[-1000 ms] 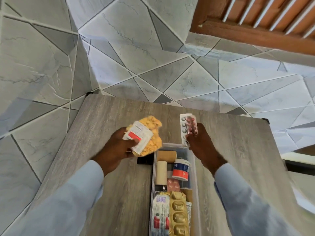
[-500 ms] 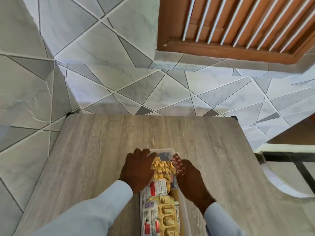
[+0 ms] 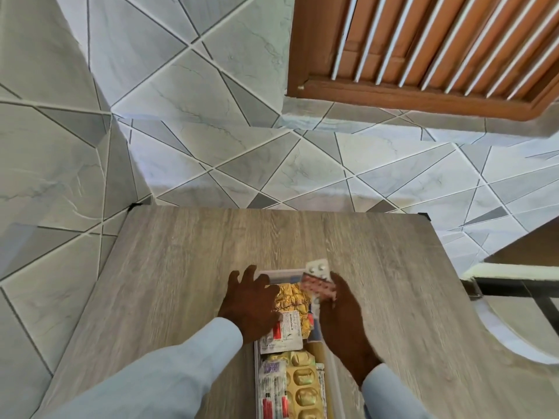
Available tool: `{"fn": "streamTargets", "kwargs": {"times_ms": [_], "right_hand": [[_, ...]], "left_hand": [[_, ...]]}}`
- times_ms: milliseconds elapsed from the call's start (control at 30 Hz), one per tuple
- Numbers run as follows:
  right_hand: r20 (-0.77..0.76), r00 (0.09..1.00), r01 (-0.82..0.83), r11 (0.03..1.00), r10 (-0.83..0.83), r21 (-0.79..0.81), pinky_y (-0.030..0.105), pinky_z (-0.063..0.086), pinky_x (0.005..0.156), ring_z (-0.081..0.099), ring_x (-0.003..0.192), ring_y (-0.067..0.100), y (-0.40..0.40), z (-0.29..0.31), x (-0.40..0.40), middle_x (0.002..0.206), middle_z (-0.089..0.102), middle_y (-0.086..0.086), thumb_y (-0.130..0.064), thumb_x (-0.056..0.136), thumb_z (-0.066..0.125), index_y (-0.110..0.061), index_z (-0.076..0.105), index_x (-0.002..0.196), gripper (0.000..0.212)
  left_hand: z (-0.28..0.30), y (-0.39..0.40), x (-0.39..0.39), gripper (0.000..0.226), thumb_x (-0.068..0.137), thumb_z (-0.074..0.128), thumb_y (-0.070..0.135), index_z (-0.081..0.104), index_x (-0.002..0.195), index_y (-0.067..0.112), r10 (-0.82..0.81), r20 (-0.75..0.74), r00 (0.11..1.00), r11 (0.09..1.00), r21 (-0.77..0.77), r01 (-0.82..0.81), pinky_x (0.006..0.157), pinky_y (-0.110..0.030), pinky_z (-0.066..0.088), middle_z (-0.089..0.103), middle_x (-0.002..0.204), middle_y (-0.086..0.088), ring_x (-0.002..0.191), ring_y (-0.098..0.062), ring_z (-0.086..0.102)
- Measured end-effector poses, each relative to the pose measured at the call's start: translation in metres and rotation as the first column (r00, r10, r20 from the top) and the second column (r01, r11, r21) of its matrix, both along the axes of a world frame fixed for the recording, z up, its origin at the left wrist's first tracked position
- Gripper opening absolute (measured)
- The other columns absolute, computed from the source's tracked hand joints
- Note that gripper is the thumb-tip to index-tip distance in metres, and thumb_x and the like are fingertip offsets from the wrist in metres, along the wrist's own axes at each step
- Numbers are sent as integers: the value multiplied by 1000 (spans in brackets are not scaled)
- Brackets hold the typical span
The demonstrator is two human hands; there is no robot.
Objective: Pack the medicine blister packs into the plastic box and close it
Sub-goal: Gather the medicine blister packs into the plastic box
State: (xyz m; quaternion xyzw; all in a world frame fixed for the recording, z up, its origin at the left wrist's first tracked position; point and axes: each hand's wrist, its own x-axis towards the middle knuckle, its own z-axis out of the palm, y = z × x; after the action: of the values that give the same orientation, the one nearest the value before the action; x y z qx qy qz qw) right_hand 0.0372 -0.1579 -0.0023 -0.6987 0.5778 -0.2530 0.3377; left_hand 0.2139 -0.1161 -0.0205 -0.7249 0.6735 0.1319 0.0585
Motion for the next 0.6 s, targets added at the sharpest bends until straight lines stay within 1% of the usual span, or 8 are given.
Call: {"fn": "streamTargets", "kwargs": {"times_ms": [67, 167, 200, 267, 367, 433, 533, 600], "right_hand": [[4, 997, -82, 990, 82, 115, 6, 49, 71, 64, 86, -8, 10, -5, 8, 92, 63, -18, -2, 93, 47, -38, 53, 100, 37], [-102, 967, -221, 966, 236, 135, 17, 43, 94, 60, 109, 9, 27, -24, 20, 117, 65, -2, -29, 96, 47, -30, 57, 119, 25], [-192, 945, -246, 962, 264, 115, 23, 43, 98, 58, 112, 14, 29, -31, 22, 122, 64, 0, -42, 96, 38, -24, 57, 123, 38], [-360, 905, -245, 970, 226, -7, 35, 49, 93, 60, 104, 22, 31, -38, 23, 117, 65, 3, -57, 89, 25, -20, 59, 121, 60], [-415, 891, -204, 979, 182, -10, 42, 46, 99, 56, 111, 26, 39, -40, 28, 126, 60, 4, -52, 86, 23, -17, 53, 128, 62], [-481, 848, -253, 967, 221, -2, 42, 42, 105, 55, 117, 24, 43, -49, 30, 130, 59, 3, -47, 88, 32, -17, 49, 131, 55], [-532, 816, -288, 957, 228, -31, 42, 49, 98, 59, 111, 26, 41, -55, 31, 122, 64, 4, -37, 81, 61, -16, 53, 127, 51], [-511, 829, -299, 952, 227, -64, 40, 52, 90, 60, 102, 26, 34, -48, 28, 116, 66, 4, -33, 81, 56, -16, 55, 123, 45]], "left_hand": [[1, 0, 1, 54, 89, 47, 50, 39, 138, 29, 50, -69, 996, 998, -23, -52, 116, -52, 7, 39, 147, 2, 145, -28, 13], [-2, 3, -2, 48, 88, 51, 36, 42, 135, 30, 146, -135, 980, 984, -83, -158, 113, -44, 19, 47, 141, 5, 139, -22, 27], [-4, 5, -3, 49, 87, 53, 34, 43, 135, 30, 176, -157, 972, 976, -99, -193, 112, -42, 22, 48, 140, 5, 136, -20, 31], [-6, 10, -2, 51, 86, 55, 32, 43, 136, 30, 206, -209, 956, 967, -104, -231, 111, -39, 25, 48, 140, 6, 134, -18, 34], [-9, 16, 2, 46, 90, 52, 30, 44, 136, 29, 226, -310, 923, 956, -112, -272, 112, -36, 24, 47, 141, 6, 134, -17, 35], [-8, 18, 1, 44, 92, 53, 30, 45, 136, 26, 258, -422, 869, 936, -112, -333, 114, -34, 23, 46, 142, 4, 134, -16, 37], [-8, 20, 7, 40, 94, 51, 20, 49, 134, 23, 312, -554, 772, 869, -161, -467, 114, -34, 28, 48, 141, 1, 133, -18, 40], [-13, 21, 19, 40, 94, 48, 13, 51, 133, 24, 361, -611, 705, 815, -160, -556, 113, -37, 32, 49, 141, -1, 133, -19, 41]]}}
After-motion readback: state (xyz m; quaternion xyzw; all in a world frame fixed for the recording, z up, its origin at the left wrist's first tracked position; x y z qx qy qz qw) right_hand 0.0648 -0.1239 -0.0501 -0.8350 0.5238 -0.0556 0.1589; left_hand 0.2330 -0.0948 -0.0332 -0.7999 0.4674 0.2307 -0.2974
